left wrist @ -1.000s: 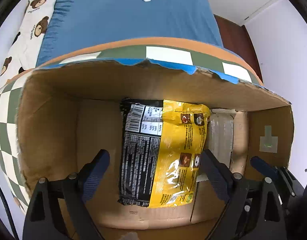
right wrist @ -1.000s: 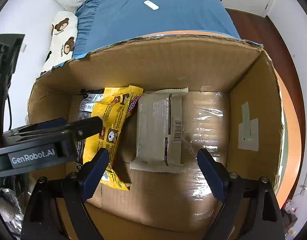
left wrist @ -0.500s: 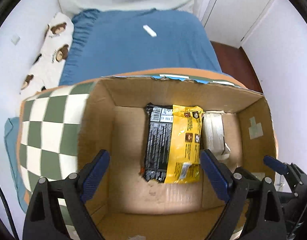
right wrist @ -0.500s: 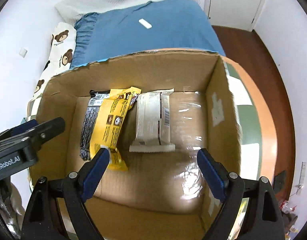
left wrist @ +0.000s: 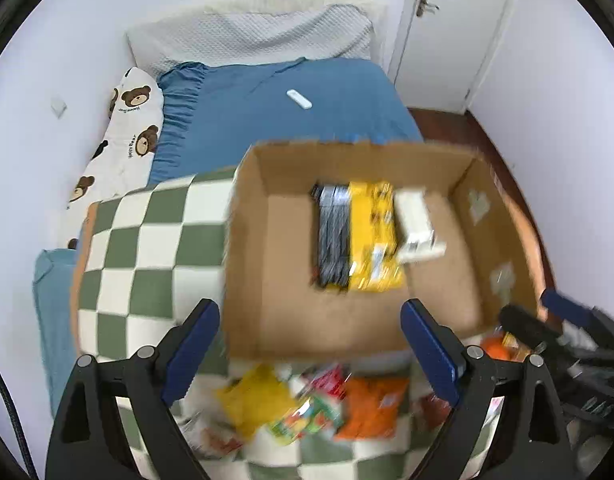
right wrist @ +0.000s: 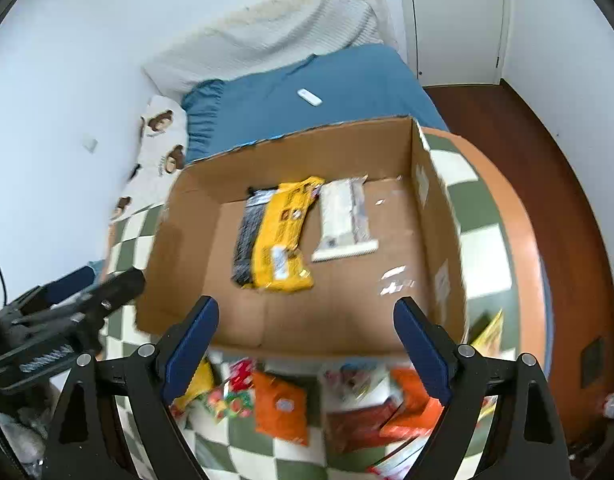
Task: Organize snacks
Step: 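Grasp the yellow chip bag with left tool while right tool grasps the orange packet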
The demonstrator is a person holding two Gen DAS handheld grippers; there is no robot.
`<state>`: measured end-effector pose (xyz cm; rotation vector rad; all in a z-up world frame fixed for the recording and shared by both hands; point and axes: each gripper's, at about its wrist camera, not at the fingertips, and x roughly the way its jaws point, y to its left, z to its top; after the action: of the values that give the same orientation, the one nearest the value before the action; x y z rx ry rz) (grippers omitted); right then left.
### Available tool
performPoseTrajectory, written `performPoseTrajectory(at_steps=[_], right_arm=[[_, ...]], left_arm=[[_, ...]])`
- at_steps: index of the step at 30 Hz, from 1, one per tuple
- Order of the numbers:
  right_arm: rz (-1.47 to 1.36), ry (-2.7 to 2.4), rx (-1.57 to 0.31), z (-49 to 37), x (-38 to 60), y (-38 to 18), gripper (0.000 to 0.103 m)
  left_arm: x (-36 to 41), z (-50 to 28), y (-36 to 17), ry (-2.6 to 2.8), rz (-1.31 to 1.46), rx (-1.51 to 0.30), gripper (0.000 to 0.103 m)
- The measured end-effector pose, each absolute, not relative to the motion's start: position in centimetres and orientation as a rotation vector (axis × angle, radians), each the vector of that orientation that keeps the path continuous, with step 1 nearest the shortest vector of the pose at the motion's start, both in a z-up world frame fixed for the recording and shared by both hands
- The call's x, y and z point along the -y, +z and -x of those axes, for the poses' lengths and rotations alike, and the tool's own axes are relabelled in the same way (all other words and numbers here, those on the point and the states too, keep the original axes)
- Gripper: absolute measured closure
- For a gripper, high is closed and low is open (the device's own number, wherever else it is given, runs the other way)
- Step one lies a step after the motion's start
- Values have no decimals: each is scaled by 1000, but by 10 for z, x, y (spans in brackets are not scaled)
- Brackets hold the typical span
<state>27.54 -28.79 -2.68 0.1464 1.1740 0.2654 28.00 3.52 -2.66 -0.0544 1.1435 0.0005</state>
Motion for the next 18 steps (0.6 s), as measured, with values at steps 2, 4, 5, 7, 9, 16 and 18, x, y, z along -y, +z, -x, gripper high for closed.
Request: performPoseTrajectory(at_steps=[2,4,5,7,9,16,18], right_arm=[[-176,284,-1172,-252,287,-33,12],[-196,295,-1193,-233,281,-50,12],[-214,306,-1214,-225,278,-61,12],[-254,326,-1275,-211,273,-87,12],[-277,333,-1332,-201,267,-111,18],[-263,332,-1442,-187,251,-172,25],[-238,326,-1454,-185,246,-183,25]], left_arm=[[-40,-259,-46,8,-24,-1179,10],[-45,-243,-72,18,-105,-1231,10],[-50,-235,-89,25,-143,-1273,10],[-57,-224,-120,9,-180,-1348,10],[-64,-217,-148,14,-220,-1405,10],[-68,-227,-192,-79,-289,-1469,10],[-62,-236,-194,-113,-328,-1475,10]])
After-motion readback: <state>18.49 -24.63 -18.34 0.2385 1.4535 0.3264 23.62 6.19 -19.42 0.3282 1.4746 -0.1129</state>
